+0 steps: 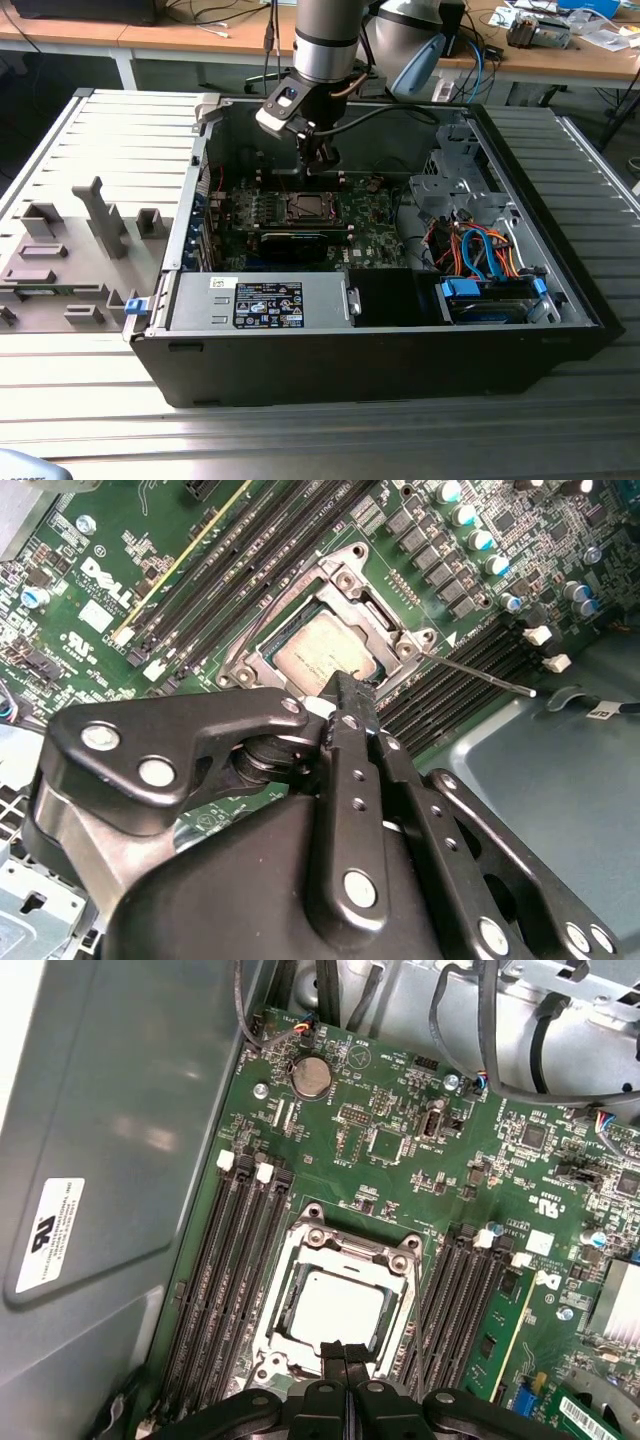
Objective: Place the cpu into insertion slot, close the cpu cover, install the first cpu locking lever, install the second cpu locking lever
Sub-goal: 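Install the first cpu locking lever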
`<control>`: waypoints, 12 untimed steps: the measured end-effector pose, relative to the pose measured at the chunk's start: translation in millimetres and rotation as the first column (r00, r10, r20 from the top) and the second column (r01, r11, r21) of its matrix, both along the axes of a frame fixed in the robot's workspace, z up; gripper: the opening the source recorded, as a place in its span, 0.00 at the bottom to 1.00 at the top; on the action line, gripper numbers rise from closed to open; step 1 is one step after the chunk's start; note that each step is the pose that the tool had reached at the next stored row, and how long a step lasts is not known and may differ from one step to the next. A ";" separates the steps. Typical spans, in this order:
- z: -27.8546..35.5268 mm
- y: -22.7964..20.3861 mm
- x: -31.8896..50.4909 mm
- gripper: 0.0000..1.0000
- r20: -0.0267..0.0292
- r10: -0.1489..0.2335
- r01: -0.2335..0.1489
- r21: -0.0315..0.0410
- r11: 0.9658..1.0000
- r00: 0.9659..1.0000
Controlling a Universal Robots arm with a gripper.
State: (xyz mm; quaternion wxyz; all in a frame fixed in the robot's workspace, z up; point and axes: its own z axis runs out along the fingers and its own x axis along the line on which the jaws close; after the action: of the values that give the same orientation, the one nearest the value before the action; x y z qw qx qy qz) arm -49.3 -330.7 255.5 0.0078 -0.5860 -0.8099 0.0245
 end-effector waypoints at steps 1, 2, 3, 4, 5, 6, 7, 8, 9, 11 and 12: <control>0.0 0.0 0.0 0.11 0.000 0.002 -0.002 0.000 1.000 1.000; 0.0 0.0 0.0 0.11 0.000 0.003 -0.003 0.000 1.000 1.000; 0.0 0.0 0.0 0.11 0.000 0.004 -0.004 0.000 1.000 1.000; 0.0 0.0 0.0 0.11 0.000 0.005 -0.005 0.000 1.000 1.000; 0.0 0.0 0.0 0.11 0.000 0.007 -0.007 0.000 1.000 1.000; 0.0 0.0 0.0 0.11 0.000 0.009 -0.009 0.000 1.000 1.000; 0.0 0.0 0.0 0.11 0.000 0.010 -0.010 0.000 1.000 1.000; 0.0 0.0 0.0 0.11 0.000 0.011 -0.011 0.000 1.000 1.000; 0.0 0.0 0.0 0.11 0.000 0.013 -0.013 0.000 1.000 1.000; 0.0 0.0 0.0 0.11 0.000 0.016 -0.016 0.000 1.000 1.000; 0.0 0.0 0.0 0.11 0.000 0.017 -0.017 0.000 1.000 1.000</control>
State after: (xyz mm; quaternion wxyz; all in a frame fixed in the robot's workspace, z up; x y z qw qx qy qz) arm -49.3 -330.7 255.5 0.0076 -0.5789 -0.8150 0.0246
